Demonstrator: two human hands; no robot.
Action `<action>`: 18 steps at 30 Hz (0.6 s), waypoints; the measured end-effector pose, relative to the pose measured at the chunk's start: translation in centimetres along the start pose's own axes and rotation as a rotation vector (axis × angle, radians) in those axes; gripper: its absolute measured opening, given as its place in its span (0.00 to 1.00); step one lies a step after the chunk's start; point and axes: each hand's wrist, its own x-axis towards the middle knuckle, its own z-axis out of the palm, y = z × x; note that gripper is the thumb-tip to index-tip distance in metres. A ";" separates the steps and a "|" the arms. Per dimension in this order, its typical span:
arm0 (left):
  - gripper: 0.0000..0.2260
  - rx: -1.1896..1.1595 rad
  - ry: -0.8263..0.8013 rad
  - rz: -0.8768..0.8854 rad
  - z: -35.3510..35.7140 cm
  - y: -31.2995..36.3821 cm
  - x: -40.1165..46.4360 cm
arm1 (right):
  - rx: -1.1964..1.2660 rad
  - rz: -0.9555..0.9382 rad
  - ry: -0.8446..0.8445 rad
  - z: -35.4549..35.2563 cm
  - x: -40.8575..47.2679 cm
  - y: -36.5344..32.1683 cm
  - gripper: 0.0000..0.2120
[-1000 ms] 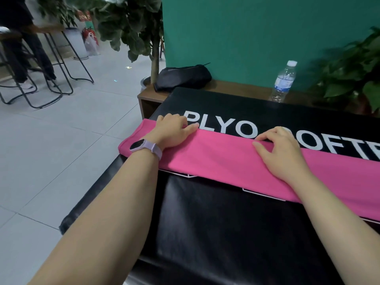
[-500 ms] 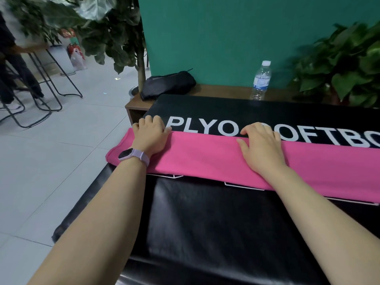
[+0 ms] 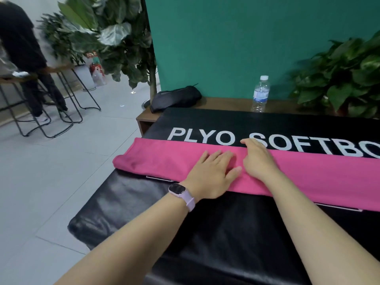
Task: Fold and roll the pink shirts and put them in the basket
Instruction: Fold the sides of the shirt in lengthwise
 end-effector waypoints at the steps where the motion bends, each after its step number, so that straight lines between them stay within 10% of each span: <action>1: 0.30 0.045 -0.026 -0.055 -0.6 -1.9 -0.5 | -0.005 -0.007 0.002 0.0 0.0 0.0 0.30; 10: 0.40 0.207 0.068 -0.621 -6.1 -16.0 -5.4 | -0.021 -0.217 0.067 0.2 -2.0 -0.4 0.19; 18: 0.49 0.115 0.080 -0.798 -7.2 -13.6 -8.4 | -0.394 0.074 -0.102 -1.9 -6.8 2.7 0.36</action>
